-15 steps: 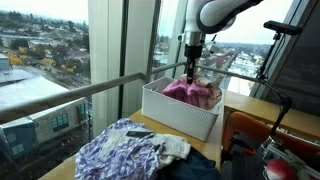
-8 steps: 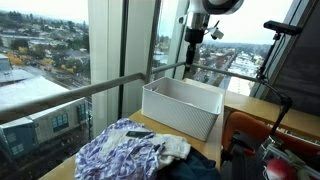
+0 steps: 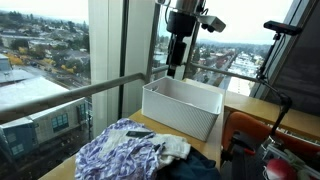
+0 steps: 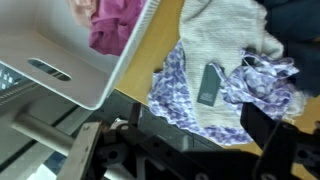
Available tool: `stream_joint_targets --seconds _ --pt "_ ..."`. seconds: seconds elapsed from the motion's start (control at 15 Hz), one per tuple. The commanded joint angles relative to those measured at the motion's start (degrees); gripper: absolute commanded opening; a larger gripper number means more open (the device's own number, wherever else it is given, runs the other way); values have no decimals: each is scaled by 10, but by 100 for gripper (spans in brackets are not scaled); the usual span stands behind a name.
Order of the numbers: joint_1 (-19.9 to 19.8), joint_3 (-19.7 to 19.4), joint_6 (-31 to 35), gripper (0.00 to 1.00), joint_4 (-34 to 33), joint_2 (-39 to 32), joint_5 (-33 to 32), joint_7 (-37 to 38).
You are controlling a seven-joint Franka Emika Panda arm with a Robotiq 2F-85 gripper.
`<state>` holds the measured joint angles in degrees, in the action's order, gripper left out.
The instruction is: Put the clothes on the table into the white basket
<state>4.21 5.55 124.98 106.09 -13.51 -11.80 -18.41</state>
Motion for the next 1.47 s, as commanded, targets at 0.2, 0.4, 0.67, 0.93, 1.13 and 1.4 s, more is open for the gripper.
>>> stream_joint_targets --seconds 0.2,0.4,0.67,0.93,1.13,1.4 --pt "62 39 101 100 73 -52 -12 53" --pt "82 40 141 100 93 -85 -26 67" --pt "91 35 182 100 101 -129 -40 72" --pt "93 25 219 100 75 -190 -57 60" --pt "94 10 224 100 42 -230 -80 52" --pt "88 -6 228 100 18 -278 -97 37"
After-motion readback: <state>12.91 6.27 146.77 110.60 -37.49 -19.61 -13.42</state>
